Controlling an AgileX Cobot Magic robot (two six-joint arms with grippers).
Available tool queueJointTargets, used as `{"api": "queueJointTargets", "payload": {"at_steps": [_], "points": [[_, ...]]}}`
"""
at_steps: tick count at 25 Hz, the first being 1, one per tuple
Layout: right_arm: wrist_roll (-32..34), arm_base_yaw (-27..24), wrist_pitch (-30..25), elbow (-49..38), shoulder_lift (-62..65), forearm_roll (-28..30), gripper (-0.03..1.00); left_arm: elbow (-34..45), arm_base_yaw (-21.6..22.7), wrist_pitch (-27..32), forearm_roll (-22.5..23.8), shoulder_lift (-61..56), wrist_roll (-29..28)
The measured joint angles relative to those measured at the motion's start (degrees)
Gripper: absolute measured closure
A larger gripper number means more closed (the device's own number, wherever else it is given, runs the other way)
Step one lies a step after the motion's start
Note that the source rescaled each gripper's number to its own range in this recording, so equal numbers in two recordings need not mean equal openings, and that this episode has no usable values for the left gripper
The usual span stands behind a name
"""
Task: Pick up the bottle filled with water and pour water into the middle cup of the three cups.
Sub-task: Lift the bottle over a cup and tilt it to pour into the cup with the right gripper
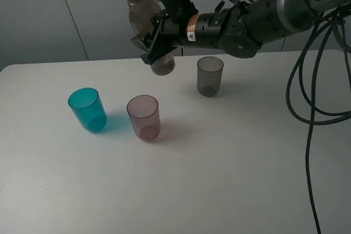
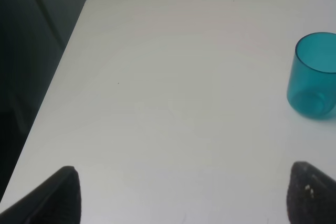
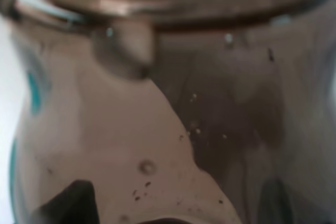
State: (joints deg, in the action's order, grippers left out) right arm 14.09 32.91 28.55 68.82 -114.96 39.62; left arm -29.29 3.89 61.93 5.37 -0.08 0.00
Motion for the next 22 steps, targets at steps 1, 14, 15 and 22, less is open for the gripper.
{"api": "queueJointTargets", "payload": {"at_steps": [1, 14, 15, 22], "points": [[-0.72, 0.0, 1.06, 0.34, -0.71, 0.61, 0.95, 0.0, 0.0, 0.0, 0.0, 0.0, 0.0], [-14.67, -4.42, 10.2, 2.26, -6.94, 8.03, 0.95, 0.0, 0.0, 0.0, 0.0, 0.0, 0.0], [-15.72, -4.66, 10.2, 2.26, -6.94, 8.5, 0.95, 0.0, 0.0, 0.0, 0.0, 0.0, 0.0], [-28.18, -5.01, 10.63, 2.26, -6.94, 9.43, 0.95, 0.0, 0.0, 0.0, 0.0, 0.0, 0.0]]}}
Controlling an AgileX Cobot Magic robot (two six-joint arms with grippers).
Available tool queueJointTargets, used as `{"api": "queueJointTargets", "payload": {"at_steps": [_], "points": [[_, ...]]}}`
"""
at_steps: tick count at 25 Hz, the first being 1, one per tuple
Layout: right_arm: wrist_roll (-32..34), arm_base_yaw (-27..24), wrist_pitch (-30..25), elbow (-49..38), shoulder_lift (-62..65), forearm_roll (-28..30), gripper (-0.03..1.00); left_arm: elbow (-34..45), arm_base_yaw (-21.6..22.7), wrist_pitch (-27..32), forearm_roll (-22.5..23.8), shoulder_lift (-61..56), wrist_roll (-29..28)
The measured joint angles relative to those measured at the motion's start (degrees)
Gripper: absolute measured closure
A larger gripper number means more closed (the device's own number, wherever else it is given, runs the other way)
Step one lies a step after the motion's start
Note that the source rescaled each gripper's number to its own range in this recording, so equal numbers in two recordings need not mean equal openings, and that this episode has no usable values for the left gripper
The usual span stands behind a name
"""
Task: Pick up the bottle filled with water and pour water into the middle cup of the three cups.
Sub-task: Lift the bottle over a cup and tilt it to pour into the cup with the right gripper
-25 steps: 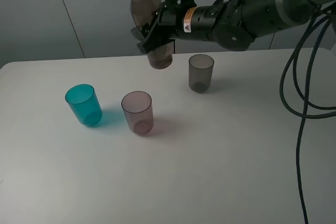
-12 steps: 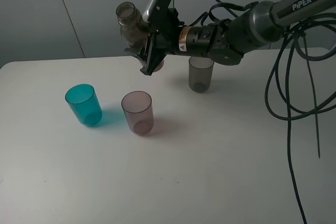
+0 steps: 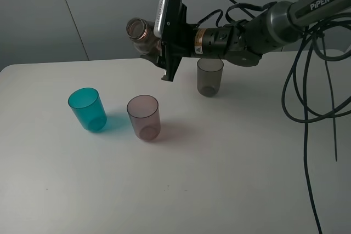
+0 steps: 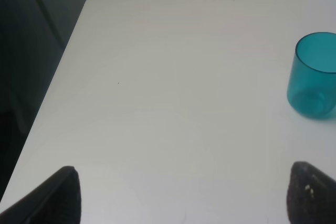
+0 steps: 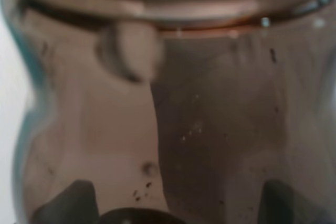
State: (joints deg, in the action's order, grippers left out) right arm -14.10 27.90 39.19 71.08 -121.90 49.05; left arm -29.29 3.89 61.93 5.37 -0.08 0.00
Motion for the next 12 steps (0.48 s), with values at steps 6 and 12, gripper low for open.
{"api": "queueJointTargets", "payload": {"at_steps": [6, 12], "points": [[-6.64, -0.21, 0.0, 0.0, 0.0, 0.0, 0.95, 0.0, 0.0, 0.0, 0.0, 0.0, 0.0], [-11.75, -0.33, 0.0, 0.0, 0.0, 0.0, 0.95, 0.0, 0.0, 0.0, 0.0, 0.0, 0.0]]}}
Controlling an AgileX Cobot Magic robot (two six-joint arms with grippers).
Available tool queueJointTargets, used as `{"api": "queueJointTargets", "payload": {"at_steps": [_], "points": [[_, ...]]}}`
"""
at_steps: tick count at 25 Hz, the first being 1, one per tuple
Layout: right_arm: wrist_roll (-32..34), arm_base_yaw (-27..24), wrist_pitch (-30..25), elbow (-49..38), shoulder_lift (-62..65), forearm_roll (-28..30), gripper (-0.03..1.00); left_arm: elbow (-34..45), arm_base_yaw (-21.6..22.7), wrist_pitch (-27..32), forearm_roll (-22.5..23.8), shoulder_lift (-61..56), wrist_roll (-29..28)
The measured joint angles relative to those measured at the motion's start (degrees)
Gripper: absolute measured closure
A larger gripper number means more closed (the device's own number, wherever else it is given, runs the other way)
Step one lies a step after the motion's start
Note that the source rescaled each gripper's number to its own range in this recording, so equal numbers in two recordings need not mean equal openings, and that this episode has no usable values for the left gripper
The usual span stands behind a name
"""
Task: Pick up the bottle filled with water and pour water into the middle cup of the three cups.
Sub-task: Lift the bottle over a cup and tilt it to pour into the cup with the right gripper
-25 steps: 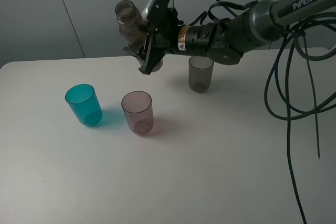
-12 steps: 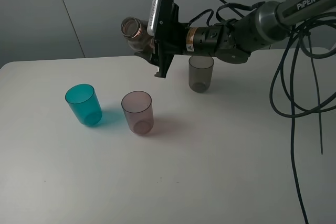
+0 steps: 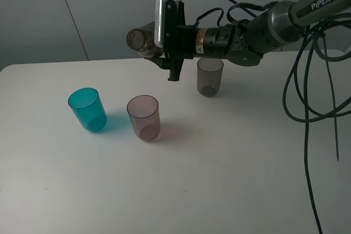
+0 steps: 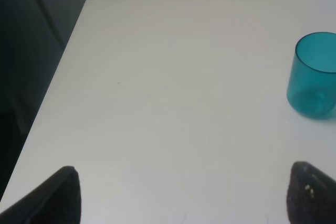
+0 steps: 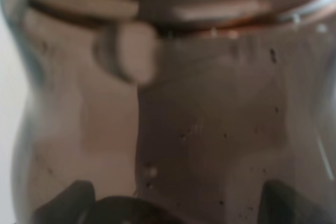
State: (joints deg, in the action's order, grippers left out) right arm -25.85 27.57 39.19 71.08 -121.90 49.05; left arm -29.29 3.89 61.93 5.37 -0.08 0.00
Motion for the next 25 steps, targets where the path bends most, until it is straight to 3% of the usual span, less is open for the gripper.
{"api": "queueJointTargets", "payload": {"at_steps": [20, 25], "points": [[-13.21, 0.39, 1.97, 0.0, -4.01, -0.11, 0.95, 0.0, 0.0, 0.0, 0.0, 0.0, 0.0], [-19.13, 0.39, 1.95, 0.0, -4.01, -1.66, 0.95, 0.0, 0.0, 0.0, 0.0, 0.0, 0.0]]}}
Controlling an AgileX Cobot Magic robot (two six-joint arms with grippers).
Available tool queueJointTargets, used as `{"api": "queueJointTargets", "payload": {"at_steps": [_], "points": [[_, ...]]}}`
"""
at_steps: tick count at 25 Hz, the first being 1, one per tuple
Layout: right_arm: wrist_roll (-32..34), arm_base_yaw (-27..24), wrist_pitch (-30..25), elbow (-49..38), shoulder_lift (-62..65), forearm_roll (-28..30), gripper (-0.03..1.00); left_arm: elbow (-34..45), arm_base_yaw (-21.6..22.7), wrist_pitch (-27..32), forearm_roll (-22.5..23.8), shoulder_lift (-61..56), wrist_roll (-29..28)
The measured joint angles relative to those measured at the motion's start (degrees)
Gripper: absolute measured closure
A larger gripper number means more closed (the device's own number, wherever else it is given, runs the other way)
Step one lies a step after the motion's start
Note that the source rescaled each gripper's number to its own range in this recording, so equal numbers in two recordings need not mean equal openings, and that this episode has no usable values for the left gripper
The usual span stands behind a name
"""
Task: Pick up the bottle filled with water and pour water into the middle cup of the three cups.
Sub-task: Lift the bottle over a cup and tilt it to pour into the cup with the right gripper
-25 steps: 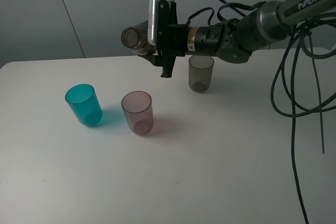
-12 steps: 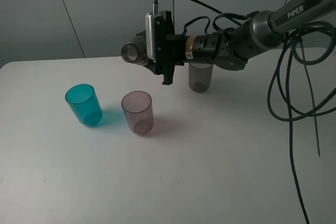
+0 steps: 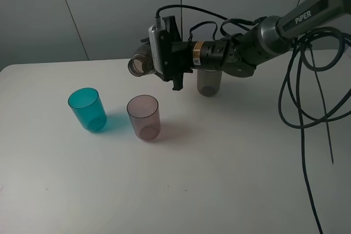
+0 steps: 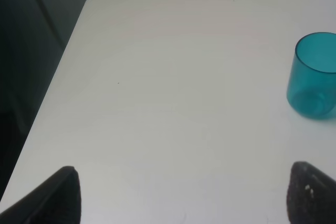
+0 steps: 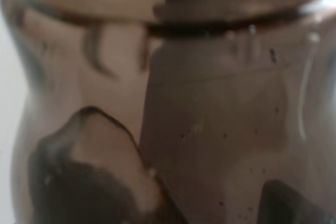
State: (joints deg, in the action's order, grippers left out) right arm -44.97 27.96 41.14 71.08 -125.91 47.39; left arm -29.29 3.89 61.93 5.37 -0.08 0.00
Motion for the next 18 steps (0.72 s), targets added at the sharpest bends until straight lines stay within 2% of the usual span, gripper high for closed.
{"api": "queueJointTargets", "payload": {"at_steps": [7, 18], "points": [[-2.85, 0.0, 0.0, 0.0, 0.0, -0.33, 0.95, 0.0, 0.0, 0.0, 0.0, 0.0, 0.0], [-11.43, 0.0, 0.0, 0.0, 0.0, 0.04, 0.95, 0.0, 0.0, 0.0, 0.0, 0.0, 0.34]]}}
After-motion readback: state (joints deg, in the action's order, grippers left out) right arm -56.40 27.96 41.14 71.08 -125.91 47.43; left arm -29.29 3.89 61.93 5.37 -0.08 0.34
